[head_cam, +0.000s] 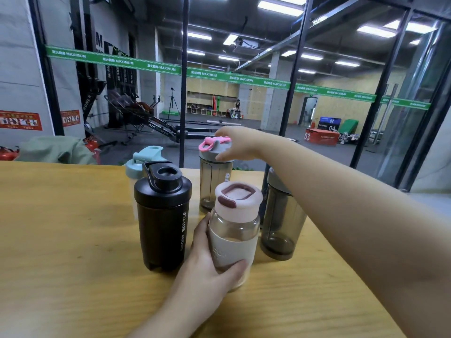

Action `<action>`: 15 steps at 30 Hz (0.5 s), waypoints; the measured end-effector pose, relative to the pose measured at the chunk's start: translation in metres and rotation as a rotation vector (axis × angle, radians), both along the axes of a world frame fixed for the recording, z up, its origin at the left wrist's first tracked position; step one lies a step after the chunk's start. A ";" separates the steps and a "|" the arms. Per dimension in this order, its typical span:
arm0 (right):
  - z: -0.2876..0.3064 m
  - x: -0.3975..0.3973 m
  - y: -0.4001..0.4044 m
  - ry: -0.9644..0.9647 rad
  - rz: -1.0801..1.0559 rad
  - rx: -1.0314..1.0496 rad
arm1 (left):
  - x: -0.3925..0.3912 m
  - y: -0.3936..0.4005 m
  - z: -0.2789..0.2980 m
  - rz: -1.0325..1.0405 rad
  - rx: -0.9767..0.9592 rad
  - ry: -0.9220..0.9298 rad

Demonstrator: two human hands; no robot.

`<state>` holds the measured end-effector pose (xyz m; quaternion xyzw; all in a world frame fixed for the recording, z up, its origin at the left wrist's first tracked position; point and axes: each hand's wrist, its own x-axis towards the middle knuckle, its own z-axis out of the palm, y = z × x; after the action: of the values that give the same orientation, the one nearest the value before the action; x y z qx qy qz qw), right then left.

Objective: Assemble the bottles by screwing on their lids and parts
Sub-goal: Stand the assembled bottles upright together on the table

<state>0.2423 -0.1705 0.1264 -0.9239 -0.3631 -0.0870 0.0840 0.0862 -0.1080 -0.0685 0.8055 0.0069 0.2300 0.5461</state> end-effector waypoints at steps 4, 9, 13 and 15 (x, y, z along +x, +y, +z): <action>-0.010 0.011 0.016 0.030 0.034 -0.100 | -0.002 -0.001 0.002 0.042 0.029 -0.001; -0.012 0.019 0.028 -0.003 0.018 -0.092 | -0.004 0.000 0.005 0.076 0.059 0.032; -0.010 0.025 0.034 -0.037 -0.021 -0.118 | -0.003 0.001 0.005 0.081 0.079 0.042; -0.010 0.028 0.035 -0.051 -0.045 -0.148 | -0.002 0.001 0.005 0.073 0.078 0.047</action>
<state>0.2702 -0.1359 0.1163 -0.9330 -0.3495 -0.0852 0.0042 0.0840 -0.1072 -0.0632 0.8306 0.0402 0.2311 0.5051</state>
